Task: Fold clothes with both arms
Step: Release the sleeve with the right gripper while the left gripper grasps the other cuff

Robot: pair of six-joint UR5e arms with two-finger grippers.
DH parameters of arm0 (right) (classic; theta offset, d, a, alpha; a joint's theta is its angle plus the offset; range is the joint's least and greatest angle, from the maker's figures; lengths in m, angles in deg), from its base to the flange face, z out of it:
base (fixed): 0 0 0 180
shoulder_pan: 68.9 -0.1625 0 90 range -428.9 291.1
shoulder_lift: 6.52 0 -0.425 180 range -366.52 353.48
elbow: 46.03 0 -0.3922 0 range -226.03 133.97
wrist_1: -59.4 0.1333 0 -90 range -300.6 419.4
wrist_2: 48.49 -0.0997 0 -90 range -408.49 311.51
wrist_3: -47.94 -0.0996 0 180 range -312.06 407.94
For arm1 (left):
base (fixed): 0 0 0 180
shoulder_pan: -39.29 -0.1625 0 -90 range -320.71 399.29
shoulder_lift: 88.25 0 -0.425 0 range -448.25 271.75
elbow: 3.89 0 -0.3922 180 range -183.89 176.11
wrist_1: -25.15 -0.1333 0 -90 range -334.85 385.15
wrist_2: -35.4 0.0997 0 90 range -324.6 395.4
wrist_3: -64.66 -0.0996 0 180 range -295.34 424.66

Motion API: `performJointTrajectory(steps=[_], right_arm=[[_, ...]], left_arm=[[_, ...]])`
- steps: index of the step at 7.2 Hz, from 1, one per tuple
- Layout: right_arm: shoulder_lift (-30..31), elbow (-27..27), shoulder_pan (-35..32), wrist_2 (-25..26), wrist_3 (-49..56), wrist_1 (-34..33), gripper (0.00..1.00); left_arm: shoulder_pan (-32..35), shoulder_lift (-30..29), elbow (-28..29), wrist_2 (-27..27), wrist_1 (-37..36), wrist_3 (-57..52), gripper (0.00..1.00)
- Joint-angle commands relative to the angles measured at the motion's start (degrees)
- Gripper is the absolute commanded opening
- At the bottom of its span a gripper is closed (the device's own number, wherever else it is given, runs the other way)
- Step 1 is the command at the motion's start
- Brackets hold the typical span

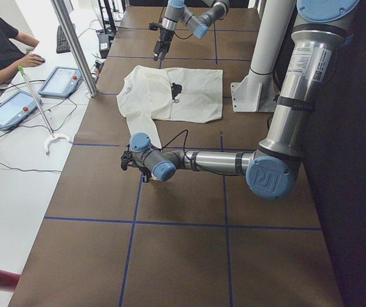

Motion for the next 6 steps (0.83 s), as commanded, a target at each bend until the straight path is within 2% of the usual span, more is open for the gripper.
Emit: performJointTrajectory(steps=[1,2,3,4,5,6], right_arm=[[0.29,0.33,-0.40,-0.42,0.71,0.01,0.99],[0.64,0.50,-1.80,-1.12,0.88,0.01,1.00],[3.86,2.77,-3.47,-2.60,2.63,0.01,1.00],[9.73,6.88,-5.05,-3.14,8.21,0.01,1.00],[13.27,8.14,-6.55,-4.36,12.97,0.10,1.00],[15.39,8.15,-9.00,-8.12,16.67,0.10,1.00]], left_arm=[[0.08,0.54,-6.19,-3.03,-1.85,1.63,0.00],[0.00,0.37,-10.13,-3.04,-2.38,4.26,0.00],[-0.61,-2.16,-12.52,-3.04,-2.04,11.42,0.00],[-1.92,-7.93,-13.07,-2.52,-2.29,21.41,0.00],[-4.29,-13.55,-13.42,-1.04,-2.38,29.25,0.00],[-8.84,-19.61,-13.25,3.94,-2.47,35.60,0.00]])
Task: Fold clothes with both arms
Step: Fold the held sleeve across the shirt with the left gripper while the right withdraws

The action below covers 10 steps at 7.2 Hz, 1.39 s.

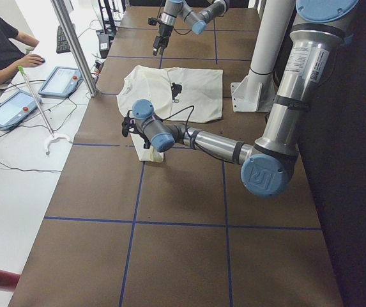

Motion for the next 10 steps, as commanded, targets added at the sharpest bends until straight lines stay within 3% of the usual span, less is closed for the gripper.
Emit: performJointTrajectory(steps=[1,2,4,5,6,7,9,10], right_arm=[[6.89,1.76,-5.16,-6.54,7.54,0.20,1.00],[10.06,3.16,-7.27,-8.40,10.44,0.20,1.00],[16.65,4.05,-11.57,-12.87,13.62,4.91,1.00],[20.34,3.96,-14.21,-15.25,15.98,7.91,1.00],[22.81,4.05,-16.24,-15.97,18.70,8.72,1.00],[23.44,3.96,-16.87,-16.06,19.42,8.82,1.00],[23.63,3.52,-16.87,-15.72,19.43,8.73,1.00],[23.45,3.35,-16.79,-15.63,19.17,8.82,1.00]], left_arm=[[-10.58,-12.22,0.60,12.94,-0.21,11.74,0.00],[-13.34,-19.41,3.82,16.85,-0.82,16.38,0.00],[-20.96,-36.72,19.86,26.58,-0.39,19.59,0.00],[-25.28,-37.67,21.42,31.87,0.14,19.42,0.00],[-27.93,-39.33,24.48,32.79,3.19,19.33,0.00],[-30.48,-44.13,32.60,36.54,7.65,19.42,0.00],[-32.17,-44.62,35.23,39.65,8.93,19.42,0.02],[-32.18,-44.62,35.49,41.05,9.37,19.50,0.38]])
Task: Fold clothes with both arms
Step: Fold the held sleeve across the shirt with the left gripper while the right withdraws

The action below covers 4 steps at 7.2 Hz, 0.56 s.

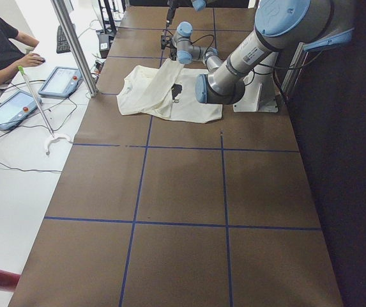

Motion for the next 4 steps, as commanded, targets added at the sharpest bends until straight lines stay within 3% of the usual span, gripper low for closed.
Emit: performJointTrajectory(steps=[1,2,3,4], right_arm=[[-0.65,-0.13,0.26,0.02,-0.57,-0.03,1.00],[-1.18,0.39,2.35,0.45,-1.62,-0.03,1.00],[-1.53,0.83,5.94,1.93,-7.98,-0.03,1.00],[-1.80,2.57,11.98,7.78,-14.74,-0.11,1.00]], left_arm=[[0.44,-0.50,-0.47,1.49,0.78,1.48,0.54],[2.54,0.46,-3.88,-2.34,-0.70,2.80,0.54],[6.12,4.64,-9.66,-9.42,-4.63,2.46,0.55],[9.55,13.12,-21.20,-14.02,-10.49,0.46,0.54]])
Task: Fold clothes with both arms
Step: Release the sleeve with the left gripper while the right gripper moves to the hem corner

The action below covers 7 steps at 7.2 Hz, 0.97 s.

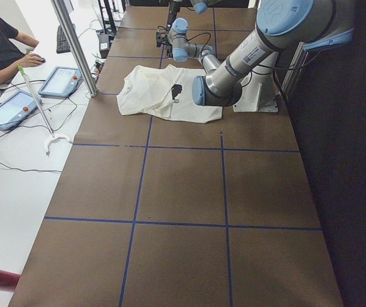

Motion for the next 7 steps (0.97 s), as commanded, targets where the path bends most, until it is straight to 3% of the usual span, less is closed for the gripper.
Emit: performJointTrajectory(steps=[1,2,3,6,7], right_arm=[[-0.04,4.39,14.37,12.24,-16.72,-0.24,0.99],[0.31,6.77,24.20,21.62,-24.82,-0.68,0.98],[0.40,7.49,35.09,33.20,-30.21,-2.25,0.93],[-0.04,11.71,56.49,56.43,-46.92,-16.79,0.81],[-0.04,13.19,58.47,57.39,-49.14,-20.85,0.76]], left_arm=[[5.76,18.62,-25.45,-7.13,-10.45,-8.57,0.54],[8.04,25.26,-33.86,-7.75,-14.58,-12.38,0.47],[8.76,29.41,-36.91,-10.19,-15.15,-13.98,0.44],[10.35,31.65,-37.91,-10.31,-14.71,-14.18,0.48],[10.26,31.65,-37.82,-10.31,-14.71,-13.83,0.49]])
